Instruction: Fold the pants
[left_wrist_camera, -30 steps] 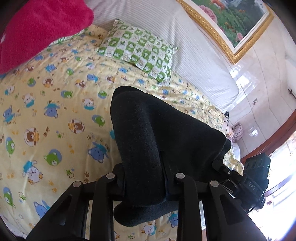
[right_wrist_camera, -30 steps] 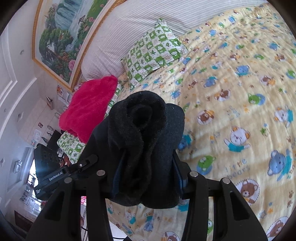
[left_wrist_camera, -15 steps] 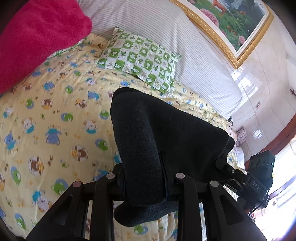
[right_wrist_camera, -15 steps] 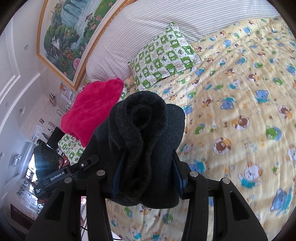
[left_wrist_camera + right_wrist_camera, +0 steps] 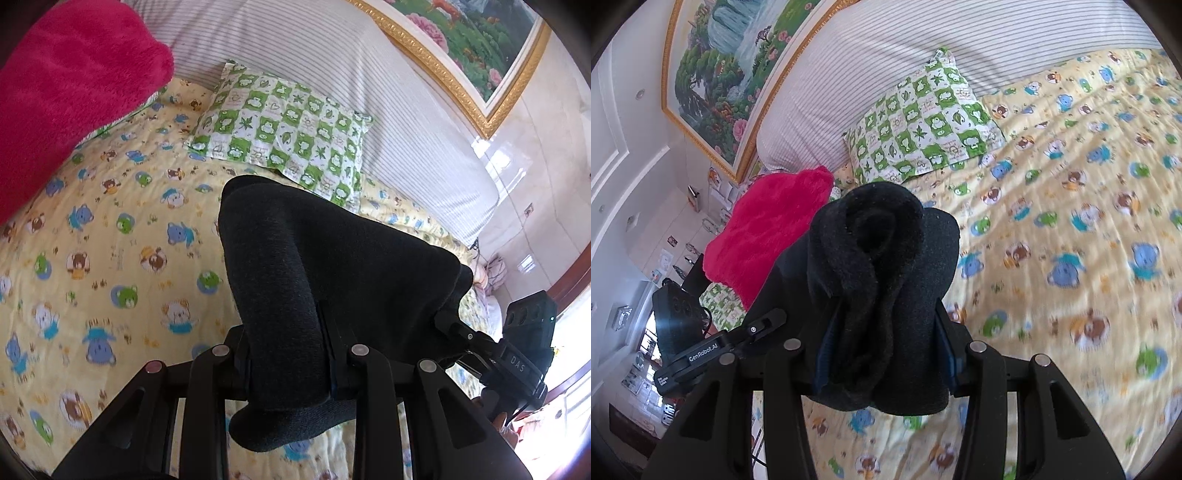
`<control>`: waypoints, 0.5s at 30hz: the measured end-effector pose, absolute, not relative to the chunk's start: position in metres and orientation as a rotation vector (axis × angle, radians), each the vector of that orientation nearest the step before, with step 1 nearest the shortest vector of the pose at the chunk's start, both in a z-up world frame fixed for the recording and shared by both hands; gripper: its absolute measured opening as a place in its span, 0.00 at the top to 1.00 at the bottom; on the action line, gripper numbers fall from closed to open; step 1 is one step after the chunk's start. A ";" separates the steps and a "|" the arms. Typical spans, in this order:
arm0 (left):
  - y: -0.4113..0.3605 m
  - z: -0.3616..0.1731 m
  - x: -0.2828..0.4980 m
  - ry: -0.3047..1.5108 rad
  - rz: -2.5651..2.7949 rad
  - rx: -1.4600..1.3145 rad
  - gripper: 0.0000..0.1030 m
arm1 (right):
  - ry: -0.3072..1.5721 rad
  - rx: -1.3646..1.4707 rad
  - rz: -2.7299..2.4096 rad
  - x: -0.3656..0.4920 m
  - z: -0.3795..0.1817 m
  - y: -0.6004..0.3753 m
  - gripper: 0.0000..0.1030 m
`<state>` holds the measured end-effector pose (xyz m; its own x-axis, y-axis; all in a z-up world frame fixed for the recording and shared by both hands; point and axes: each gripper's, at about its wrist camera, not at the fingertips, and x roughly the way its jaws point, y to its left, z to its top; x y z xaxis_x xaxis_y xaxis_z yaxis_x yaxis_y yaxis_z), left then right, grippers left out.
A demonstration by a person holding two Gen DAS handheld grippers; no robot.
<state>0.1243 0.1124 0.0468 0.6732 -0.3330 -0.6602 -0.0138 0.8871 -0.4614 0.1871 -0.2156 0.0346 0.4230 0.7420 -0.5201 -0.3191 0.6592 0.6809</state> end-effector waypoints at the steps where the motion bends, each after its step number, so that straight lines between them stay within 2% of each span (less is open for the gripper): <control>1: 0.113 0.047 0.129 0.820 -0.181 -0.452 0.74 | 0.910 0.533 0.706 0.191 0.034 -0.214 0.53; 15: 0.117 0.033 0.189 0.841 -0.136 -0.402 0.74 | 0.935 0.538 0.694 0.246 0.013 -0.197 0.53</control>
